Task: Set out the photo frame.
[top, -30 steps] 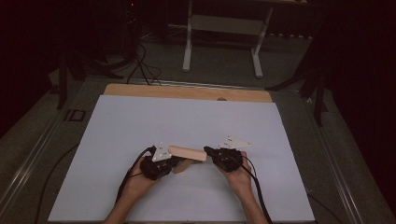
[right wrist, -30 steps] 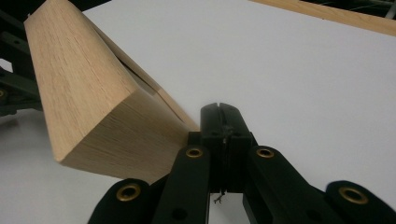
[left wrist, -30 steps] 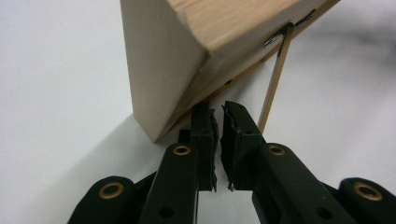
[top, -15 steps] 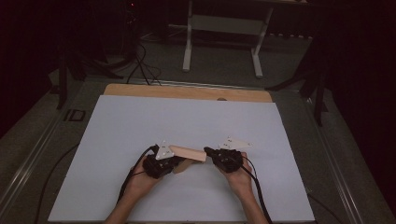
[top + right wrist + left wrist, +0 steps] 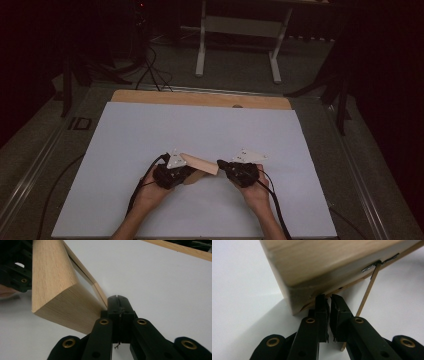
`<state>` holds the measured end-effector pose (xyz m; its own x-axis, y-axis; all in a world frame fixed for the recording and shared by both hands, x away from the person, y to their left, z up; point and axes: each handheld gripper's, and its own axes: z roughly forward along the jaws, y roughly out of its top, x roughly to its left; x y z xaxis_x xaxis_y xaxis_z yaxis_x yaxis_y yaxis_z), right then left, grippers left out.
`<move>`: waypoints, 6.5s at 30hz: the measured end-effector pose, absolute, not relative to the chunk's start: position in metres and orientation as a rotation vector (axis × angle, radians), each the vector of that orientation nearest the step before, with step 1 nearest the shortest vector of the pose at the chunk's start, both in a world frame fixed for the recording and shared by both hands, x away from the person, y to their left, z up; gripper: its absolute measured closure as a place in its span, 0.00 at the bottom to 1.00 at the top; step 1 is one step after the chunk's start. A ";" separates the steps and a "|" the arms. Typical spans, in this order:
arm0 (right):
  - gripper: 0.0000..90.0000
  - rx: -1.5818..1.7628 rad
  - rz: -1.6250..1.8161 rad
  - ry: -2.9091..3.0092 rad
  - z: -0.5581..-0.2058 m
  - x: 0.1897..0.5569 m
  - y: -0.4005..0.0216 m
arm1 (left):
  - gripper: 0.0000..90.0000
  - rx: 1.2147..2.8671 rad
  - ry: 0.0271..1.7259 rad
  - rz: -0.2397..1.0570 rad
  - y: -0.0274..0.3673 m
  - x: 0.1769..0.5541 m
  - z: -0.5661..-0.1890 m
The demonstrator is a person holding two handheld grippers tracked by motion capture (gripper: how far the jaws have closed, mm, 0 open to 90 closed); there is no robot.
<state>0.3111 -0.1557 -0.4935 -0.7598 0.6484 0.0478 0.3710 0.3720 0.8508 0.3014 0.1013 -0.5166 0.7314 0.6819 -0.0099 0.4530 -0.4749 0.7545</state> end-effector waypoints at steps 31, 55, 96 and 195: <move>1.00 0.853 1.306 2.353 -0.493 0.305 -0.152 | 0.95 2.130 0.873 0.374 0.113 0.293 -0.506; 1.00 0.819 1.280 2.356 -0.492 0.299 -0.150 | 0.98 2.091 0.855 0.405 0.111 0.289 -0.492; 1.00 0.802 1.266 2.363 -0.492 0.289 -0.145 | 0.99 2.089 0.801 0.372 0.100 0.283 -0.485; 0.97 0.730 1.288 2.419 -0.493 0.278 -0.126 | 0.90 2.040 0.808 0.326 0.097 0.309 -0.499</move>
